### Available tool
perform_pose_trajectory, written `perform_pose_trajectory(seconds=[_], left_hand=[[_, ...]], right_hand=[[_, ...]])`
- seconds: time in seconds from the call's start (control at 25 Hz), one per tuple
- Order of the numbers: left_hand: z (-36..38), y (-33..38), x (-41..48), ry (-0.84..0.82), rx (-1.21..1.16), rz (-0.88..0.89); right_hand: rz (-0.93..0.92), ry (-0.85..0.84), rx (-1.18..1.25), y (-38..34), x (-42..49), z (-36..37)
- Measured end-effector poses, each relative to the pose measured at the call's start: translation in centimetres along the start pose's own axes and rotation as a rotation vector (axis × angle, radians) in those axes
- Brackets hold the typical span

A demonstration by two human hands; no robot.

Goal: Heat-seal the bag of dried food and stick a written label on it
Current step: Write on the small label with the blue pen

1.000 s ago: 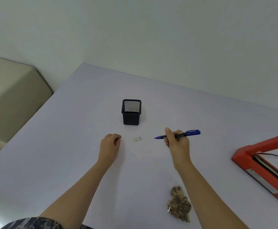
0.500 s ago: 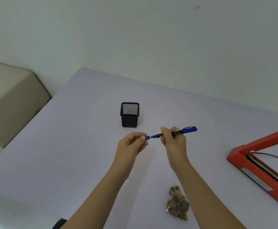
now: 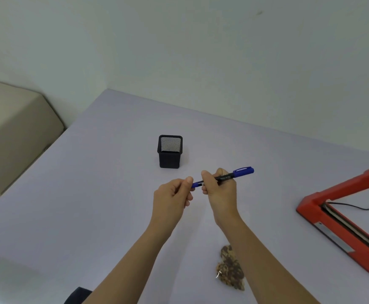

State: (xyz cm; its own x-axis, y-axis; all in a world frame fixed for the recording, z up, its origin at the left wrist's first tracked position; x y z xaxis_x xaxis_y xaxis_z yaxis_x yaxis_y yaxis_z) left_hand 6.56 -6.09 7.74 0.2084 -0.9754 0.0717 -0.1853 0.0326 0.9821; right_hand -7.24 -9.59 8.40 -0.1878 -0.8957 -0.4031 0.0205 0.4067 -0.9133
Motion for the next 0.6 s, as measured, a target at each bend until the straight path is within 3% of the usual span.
perform_pose_trajectory(seconds=[0.16,0.32,0.48,0.6], left_hand=[[-0.7,-0.7,0.6,-0.02,0.016,0.001],[-2.2,-1.0,2.9,0.007,0.08,0.037],[-4.4,-1.1,8.3,-0.046,0.439,0.201],[-4.7,-4.8,11.8,-0.231,0.764,0.153]], right_hand=[[-0.014,-0.135,-0.084,-0.9,0.5,1.0],[0.018,-0.061,0.131,-2.0,3.2,-0.4],[-0.223,0.026,-0.058,-5.5,6.7,1.9],[-0.349,-0.029,-0.309,-7.1,9.8,6.4]])
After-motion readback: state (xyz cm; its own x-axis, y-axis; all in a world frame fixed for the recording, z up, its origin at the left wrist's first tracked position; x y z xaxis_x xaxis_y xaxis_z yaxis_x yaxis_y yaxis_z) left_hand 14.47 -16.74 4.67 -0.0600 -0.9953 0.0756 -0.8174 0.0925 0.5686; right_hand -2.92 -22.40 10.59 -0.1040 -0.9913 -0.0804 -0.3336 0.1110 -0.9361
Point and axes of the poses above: each hand's wrist, its own x-axis towards the middle knuckle, its own z-axis out of the palm, y = z × x, the point moved 7 cm from there along x, towards the middle knuckle, and after that the axes turned 15 degrees about z, right-handed, at the moved point
